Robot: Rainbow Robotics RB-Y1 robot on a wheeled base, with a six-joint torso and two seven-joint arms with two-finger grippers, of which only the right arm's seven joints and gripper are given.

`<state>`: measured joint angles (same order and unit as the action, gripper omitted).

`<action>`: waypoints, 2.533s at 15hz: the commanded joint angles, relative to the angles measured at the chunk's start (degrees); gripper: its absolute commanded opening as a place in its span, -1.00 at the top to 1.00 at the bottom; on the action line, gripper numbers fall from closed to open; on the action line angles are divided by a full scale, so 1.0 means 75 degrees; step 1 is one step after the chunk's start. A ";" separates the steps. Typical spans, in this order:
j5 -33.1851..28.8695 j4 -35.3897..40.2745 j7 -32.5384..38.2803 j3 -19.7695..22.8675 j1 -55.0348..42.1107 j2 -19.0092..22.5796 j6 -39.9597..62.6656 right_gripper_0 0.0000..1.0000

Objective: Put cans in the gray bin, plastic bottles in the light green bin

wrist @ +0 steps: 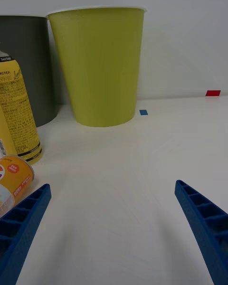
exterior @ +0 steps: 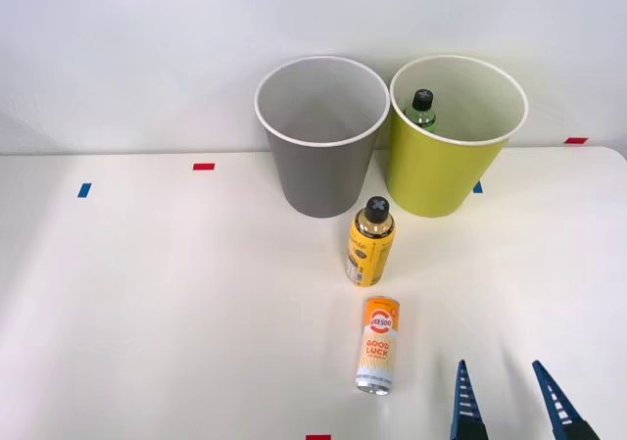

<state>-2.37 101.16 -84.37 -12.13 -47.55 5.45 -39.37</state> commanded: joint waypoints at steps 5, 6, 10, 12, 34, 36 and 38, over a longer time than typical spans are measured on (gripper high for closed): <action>0.0000 0.0000 0.0000 0.0000 0.0000 0.0000 0.0000 -0.81; 0.0000 0.0000 0.0000 0.0000 0.0000 0.0000 0.0000 -0.81; 0.0000 0.0000 0.0000 0.0000 0.0000 0.0000 0.0000 -0.81; 0.0000 0.0000 0.0000 0.0000 0.0000 0.0000 0.0000 -0.81; 0.0000 0.0000 0.0000 0.0000 0.0000 0.0000 0.0000 -0.81; 0.0000 0.0000 0.0000 0.0000 0.0000 0.0000 0.0000 -0.81; 0.0000 0.0000 0.0000 0.0000 0.0000 0.0000 0.0000 -0.81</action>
<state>-2.37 101.16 -84.38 -12.13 -47.55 5.45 -39.37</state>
